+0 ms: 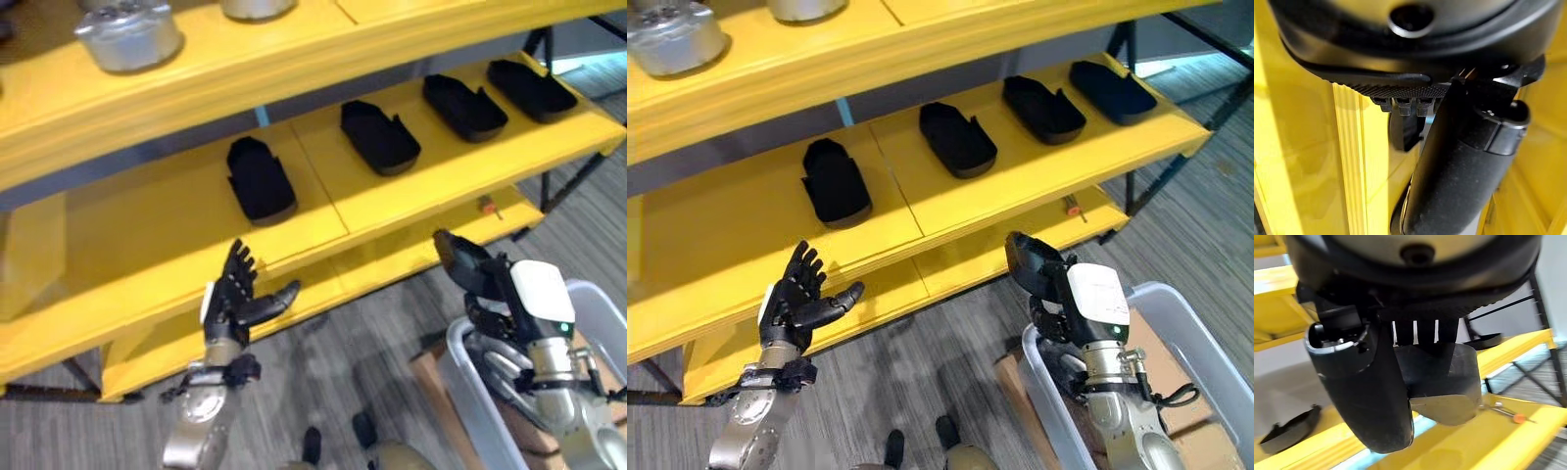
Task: Move parts from the plastic box to the shelf.
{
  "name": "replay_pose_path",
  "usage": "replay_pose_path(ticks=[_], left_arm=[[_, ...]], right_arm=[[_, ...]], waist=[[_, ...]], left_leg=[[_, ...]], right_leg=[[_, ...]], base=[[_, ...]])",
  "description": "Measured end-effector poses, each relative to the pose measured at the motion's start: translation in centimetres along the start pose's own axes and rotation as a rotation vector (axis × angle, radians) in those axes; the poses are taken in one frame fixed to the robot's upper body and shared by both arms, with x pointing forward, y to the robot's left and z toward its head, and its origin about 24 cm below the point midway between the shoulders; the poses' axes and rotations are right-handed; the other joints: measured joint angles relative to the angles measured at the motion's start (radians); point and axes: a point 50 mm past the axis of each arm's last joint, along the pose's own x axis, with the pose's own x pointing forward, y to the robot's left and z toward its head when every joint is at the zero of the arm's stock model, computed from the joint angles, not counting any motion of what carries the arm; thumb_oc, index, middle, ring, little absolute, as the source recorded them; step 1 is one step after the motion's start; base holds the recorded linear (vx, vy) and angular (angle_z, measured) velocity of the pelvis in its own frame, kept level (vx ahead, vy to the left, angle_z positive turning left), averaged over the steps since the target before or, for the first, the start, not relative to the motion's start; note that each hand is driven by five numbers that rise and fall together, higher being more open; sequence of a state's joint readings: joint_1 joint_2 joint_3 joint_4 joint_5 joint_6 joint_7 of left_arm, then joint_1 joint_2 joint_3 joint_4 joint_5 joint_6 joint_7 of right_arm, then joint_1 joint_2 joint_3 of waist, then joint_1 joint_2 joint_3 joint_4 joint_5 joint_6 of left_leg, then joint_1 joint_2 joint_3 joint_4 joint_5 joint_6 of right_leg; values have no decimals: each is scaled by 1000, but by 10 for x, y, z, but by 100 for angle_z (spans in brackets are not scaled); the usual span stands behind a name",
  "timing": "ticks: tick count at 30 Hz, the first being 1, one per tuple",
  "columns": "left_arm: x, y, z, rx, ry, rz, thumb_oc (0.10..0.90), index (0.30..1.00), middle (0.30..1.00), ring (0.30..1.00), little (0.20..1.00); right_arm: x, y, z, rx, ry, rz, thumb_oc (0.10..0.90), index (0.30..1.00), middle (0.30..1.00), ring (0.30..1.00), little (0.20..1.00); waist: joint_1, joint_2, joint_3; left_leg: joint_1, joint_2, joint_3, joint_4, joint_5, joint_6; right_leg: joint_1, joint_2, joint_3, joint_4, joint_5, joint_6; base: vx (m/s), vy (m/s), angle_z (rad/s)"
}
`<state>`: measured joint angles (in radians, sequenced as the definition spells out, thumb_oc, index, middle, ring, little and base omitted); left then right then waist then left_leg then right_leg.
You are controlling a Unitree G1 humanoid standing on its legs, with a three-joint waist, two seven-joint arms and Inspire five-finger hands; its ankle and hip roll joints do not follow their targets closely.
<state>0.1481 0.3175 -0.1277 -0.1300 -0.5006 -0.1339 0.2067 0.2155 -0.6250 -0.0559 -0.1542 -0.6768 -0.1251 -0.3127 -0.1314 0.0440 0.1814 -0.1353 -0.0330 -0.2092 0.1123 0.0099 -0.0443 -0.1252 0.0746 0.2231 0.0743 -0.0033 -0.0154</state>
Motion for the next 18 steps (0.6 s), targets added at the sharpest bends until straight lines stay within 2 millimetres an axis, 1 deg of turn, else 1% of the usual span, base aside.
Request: replay_pose_path(ticks=[1, 2, 3, 4, 5, 6, 7, 8, 9, 10, 11, 12, 13, 14, 15, 16, 17, 18], left_arm=[[0, 0, -1, -5, 4, -1, 900, 1000, 1000, 1000, 1000], [0, -1, -1, -5, 6, -5, 900, 1000, 1000, 1000, 1000], [0, -1, -2, -4, 10, -6, 900, 1000, 1000, 1000, 1000], [1, 0, -2, 4, 11, -16, 900, 1000, 1000, 1000, 1000], [2, 0, 0, 10, 6, -26, 900, 1000, 1000, 1000, 1000], [2, 1, -1, 8, 7, -17, 900, 1000, 1000, 1000, 1000], [2, 1, -1, 9, 8, -17, 900, 1000, 1000, 1000, 1000], [2, 1, -3, 12, 17, -17, 900, 1000, 1000, 1000, 1000], [2, 2, -3, 12, 20, -15, 900, 1000, 1000, 1000, 1000], [2, 2, -4, 12, 25, -11, 900, 1000, 1000, 1000, 1000], [2, 2, -4, 12, 23, -12, 900, 1000, 1000, 1000, 1000], [3, 2, -4, 11, 21, -13, 900, 1000, 1000, 1000, 1000], [4, 2, -3, 14, 17, -14, 900, 1000, 1000, 1000, 1000], [4, 2, -2, 16, 16, -10, 900, 1000, 1000, 1000, 1000], [4, 2, -1, 13, 9, 0, 900, 1000, 1000, 1000, 1000], [4, 2, 4, 10, -11, 4, 900, 1000, 1000, 1000, 1000], [4, 2, 7, 8, -27, 9, 900, 1000, 1000, 1000, 1000], [5, 2, 11, 6, -41, 19, 900, 1000, 1000, 1000, 1000]], right_arm=[[0, -1, -1, 1, -2, -1, 400, 300, 300, 300, 300], [1, -2, -1, 1, 0, -2, 400, 300, 300, 300, 300], [0, -2, -2, 1, 4, -3, 400, 300, 300, 300, 300], [-5, 0, -4, 18, 34, -14, 400, 300, 300, 300, 300], [-12, 1, -8, 30, 71, -25, 400, 300, 300, 300, 300], [-16, -1, -14, 21, 108, -40, 400, 300, 300, 300, 300], [-16, -2, -14, 20, 110, -42, 400, 300, 300, 300, 300], [-17, -6, -18, 12, 130, -62, 400, 300, 300, 300, 300], [-16, -8, -21, 5, 149, -88, 400, 300, 300, 300, 300], [-14, -12, -23, -6, 154, -109, 400, 300, 300, 300, 300], [-15, -13, -24, -6, 166, -130, 400, 300, 300, 300, 300], [-19, -11, -25, -3, 187, -136, 400, 300, 300, 300, 300], [-22, -11, -27, -8, 201, -140, 400, 300, 300, 300, 300], [-23, -9, -27, 4, 219, -145, 400, 300, 300, 300, 300], [-26, -8, -27, 3, 226, -143, 400, 300, 300, 300, 300], [-27, -8, -26, 3, 226, -141, 400, 300, 300, 300, 300], [-27, -8, -26, 3, 225, -140, 400, 300, 300, 300, 300], [-26, -7, -26, 5, 224, -138, 400, 300, 300, 300, 300]], waist=[[-3, -6, 4], [-3, -16, 10], [-1, -26, 17], [-8, -40, 28], [-14, -47, 31], [-19, -43, 44], [-20, -43, 45], [-34, -34, 55], [-41, -29, 65], [-40, -13, 77], [-48, 12, 92], [-64, 32, 92], [-65, 51, 93], [-66, 46, 94], [-68, 41, 93], [-63, 36, 93], [-56, 33, 93], [-54, 32, 93]], left_leg=[[-25, -5, 22, 23, 20, -28], [-43, -11, 55, 33, 48, -47], [-54, -12, 85, 28, 61, -44], [-67, 22, 156, 40, 14, -8], [-72, 63, 204, 39, 2, -19], [-75, 160, 233, -1, 2, -29], [-74, 164, 233, -4, 3, -32], [-76, 224, 267, -45, 18, -70], [-62, 248, 274, -91, 28, -82], [-45, 256, 275, -133, 37, -83], [-17, 254, 296, -171, 52, -82], [-14, 251, 329, -177, 65, -69], [6, 238, 344, -196, 111, -70], [23, 206, 361, -198, 122, -66], [37, 163, 371, -198, 104, -39], [42, 128, 384, -198, 90, -18], [45, 106, 392, -198, 82, -7], [47, 83, 396, -198, 90, 13]], right_leg=[[1, -19, -22, -3, 6, -10], [3, -36, -44, -11, 10, -16], [13, -51, -65, -27, 22, -32], [33, -72, -118, -53, 34, -48], [33, -73, -153, -58, 28, -54], [38, -72, -184, -59, 26, -55], [38, -72, -186, -59, 26, -54], [39, -74, -216, -58, 19, -44], [40, -72, -219, -60, 16, -39], [47, -70, -210, -69, 22, -20], [71, -67, -206, -86, 23, -2], [95, -67, -210, -115, 29, 18], [126, -80, -200, -162, 34, 41], [137, -114, -189, -162, 28, 62], [146, -146, -170, -162, 24, 86], [148, -183, -161, -162, 18, 98], [148, -206, -157, -162, 15, 111], [148, -228, -154, -162, 15, 116]], base=[[-32, -34, 74], [-20, -37, 67], [-21, -30, 92], [-7, -17, 102], [53, 55, 132], [116, 111, 87], [111, 101, 82], [174, 143, 46], [181, 163, 32], [213, 210, -13], [233, 251, -26], [228, 225, -29], [252, 227, -28], [218, 181, -27], [213, 186, -15], [206, 188, -6], [140, 131, -5], [123, 123, 1]])
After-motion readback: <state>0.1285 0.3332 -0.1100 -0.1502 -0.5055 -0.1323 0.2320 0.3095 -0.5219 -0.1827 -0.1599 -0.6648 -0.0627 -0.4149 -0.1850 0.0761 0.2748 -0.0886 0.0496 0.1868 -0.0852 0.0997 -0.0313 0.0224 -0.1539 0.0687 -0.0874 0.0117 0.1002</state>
